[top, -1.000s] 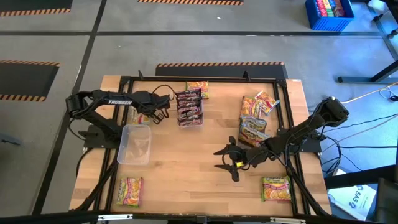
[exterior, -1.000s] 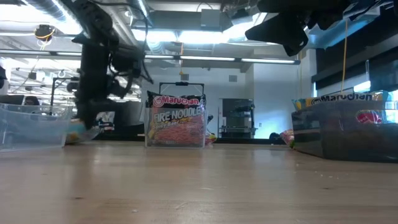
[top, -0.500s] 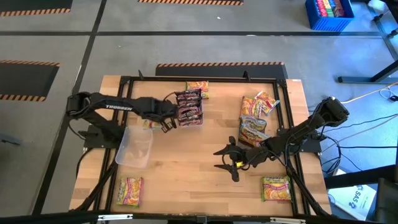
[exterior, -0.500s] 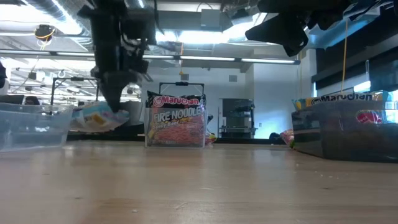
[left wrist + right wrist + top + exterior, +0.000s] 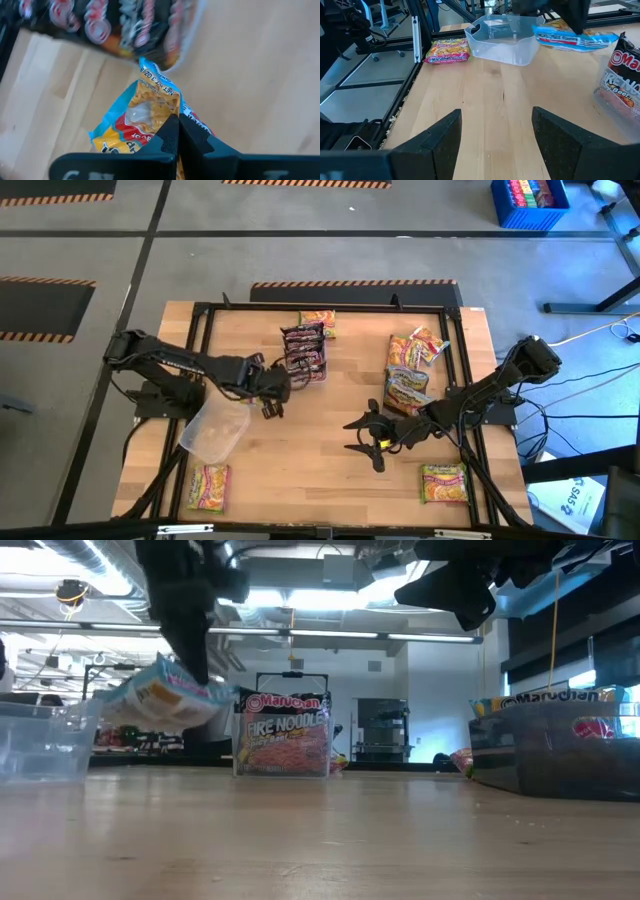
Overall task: Sort Maruchan noodles
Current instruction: Put the blue noodle pack into the black bin
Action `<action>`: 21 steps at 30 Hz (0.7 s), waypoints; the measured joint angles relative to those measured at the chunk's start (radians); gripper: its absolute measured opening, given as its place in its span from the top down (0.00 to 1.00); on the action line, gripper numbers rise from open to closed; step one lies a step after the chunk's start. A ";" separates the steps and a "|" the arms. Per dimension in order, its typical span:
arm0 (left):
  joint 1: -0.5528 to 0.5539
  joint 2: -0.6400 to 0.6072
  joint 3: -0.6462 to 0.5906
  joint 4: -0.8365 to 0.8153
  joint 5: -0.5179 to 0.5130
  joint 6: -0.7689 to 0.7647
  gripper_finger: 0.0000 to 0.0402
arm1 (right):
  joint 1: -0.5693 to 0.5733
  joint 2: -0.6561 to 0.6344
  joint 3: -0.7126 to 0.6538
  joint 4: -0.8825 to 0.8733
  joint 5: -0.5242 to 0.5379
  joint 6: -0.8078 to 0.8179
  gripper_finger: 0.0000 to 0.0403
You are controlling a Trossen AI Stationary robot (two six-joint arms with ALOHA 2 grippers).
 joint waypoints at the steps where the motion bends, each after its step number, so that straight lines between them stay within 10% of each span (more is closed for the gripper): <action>1: -0.015 0.000 0.010 0.001 0.000 0.001 1.00 | 0.000 0.000 0.000 0.000 0.000 0.000 0.44; 21: -0.290 0.063 -0.035 0.624 0.033 0.302 1.00 | 0.000 0.000 0.000 -0.024 0.002 0.001 0.44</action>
